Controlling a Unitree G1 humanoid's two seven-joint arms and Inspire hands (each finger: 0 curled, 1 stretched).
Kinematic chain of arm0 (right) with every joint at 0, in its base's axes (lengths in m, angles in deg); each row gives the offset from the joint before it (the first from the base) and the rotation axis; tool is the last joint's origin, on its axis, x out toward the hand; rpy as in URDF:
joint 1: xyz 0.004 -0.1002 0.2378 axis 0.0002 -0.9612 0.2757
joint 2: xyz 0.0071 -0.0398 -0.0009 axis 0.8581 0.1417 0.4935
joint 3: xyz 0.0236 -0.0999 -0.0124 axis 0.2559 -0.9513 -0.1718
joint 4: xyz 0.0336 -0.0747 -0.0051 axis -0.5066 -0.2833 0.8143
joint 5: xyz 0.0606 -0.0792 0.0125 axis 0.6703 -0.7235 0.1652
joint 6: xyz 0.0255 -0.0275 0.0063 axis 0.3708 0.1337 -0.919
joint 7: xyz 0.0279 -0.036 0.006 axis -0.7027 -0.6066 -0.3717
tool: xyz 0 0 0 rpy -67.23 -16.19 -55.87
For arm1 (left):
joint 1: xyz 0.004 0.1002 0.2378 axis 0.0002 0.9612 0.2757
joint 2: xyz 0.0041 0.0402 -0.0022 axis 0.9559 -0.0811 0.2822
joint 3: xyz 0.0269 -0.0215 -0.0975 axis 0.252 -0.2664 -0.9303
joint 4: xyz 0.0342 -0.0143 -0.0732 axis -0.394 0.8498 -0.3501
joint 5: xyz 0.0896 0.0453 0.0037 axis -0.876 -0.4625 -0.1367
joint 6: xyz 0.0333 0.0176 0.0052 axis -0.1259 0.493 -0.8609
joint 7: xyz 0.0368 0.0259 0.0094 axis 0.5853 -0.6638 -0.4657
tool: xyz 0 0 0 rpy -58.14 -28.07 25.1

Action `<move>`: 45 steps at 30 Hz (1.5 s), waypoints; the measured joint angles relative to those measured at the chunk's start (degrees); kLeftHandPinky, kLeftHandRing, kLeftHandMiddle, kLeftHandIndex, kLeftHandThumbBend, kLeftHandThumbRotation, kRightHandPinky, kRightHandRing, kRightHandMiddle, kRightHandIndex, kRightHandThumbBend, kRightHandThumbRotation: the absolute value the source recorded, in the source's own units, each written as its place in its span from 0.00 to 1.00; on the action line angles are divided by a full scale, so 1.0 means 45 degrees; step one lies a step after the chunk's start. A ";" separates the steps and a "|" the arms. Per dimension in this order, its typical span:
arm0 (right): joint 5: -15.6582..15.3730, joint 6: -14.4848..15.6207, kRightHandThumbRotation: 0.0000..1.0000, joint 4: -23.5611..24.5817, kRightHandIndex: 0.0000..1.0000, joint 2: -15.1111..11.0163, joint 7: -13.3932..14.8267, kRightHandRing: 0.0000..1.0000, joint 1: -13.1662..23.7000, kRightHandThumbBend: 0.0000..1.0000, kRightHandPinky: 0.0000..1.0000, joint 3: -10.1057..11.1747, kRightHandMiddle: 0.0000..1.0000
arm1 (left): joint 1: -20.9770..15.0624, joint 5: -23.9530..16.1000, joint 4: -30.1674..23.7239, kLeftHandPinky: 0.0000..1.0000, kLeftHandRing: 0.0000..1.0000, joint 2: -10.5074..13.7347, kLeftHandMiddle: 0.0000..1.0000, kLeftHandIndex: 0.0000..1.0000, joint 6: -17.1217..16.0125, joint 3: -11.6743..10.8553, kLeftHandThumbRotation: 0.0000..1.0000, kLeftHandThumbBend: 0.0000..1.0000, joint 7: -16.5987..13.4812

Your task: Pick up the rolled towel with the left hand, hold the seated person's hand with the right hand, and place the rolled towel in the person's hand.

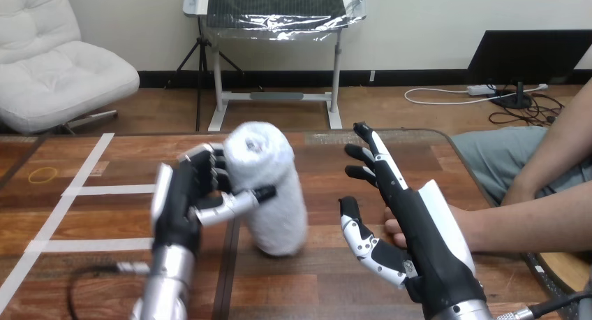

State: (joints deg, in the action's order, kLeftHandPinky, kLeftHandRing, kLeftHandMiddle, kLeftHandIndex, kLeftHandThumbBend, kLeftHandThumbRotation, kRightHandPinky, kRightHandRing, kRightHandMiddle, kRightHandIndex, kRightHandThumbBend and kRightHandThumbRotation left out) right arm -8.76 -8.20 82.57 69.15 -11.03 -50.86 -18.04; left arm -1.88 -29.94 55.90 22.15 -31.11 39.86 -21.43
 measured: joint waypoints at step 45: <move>-0.2249 0.1518 0.00 -0.0625 0.87 -0.2621 -0.0609 0.90 0.1226 0.69 0.82 0.1479 0.93 | 0.3587 0.3980 -0.6469 0.39 0.41 -0.1827 0.46 0.49 0.4659 -0.0417 0.00 0.74 0.0938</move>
State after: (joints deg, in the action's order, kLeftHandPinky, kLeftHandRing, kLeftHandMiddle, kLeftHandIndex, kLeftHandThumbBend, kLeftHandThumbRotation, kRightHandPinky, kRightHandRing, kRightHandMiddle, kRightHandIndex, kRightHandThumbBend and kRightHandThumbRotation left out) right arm -18.88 -1.36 79.76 57.35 -13.77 -45.34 -11.39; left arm 14.26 -12.03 26.79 13.93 -10.14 37.99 -17.21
